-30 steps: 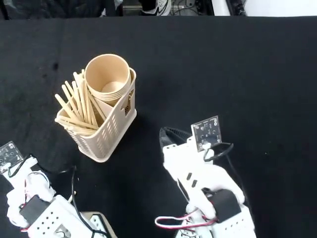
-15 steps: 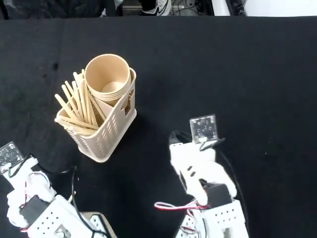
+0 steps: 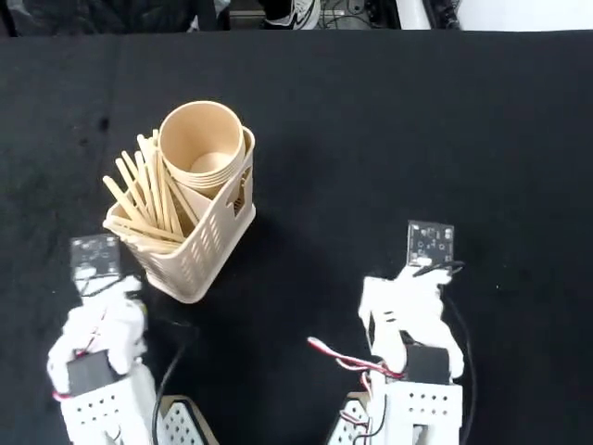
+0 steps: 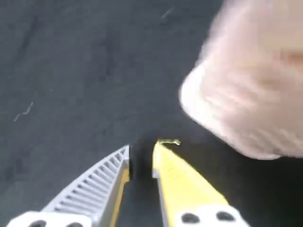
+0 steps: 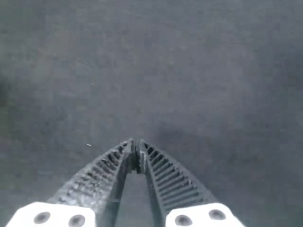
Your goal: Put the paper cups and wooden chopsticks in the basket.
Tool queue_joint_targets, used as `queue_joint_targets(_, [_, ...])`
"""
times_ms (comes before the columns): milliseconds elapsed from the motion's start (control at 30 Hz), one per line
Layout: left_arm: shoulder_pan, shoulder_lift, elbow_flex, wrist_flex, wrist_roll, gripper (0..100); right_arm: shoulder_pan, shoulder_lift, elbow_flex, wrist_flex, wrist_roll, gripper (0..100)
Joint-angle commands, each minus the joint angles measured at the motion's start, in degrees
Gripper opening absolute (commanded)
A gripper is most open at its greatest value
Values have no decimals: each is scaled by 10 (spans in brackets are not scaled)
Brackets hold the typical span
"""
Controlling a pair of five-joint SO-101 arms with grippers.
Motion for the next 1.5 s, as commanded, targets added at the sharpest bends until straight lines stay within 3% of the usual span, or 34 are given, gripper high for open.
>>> queue_joint_targets(0, [111,-1,9,4,3,95,48,-5,-1,5,73,14])
queue_joint_targets(133, [150,-1,9,4,3,95,76,-4,0,10,137,13])
queue_joint_targets(333, [158,-1,9,4,3,95,77,0,0,14,108,13])
queue_joint_targets(467, [156,-1,9,4,3,95,77,-4,0,72,109,15])
queue_joint_targets(1467, [154,-1,9,4,3,95,77,-4,0,70,109,14])
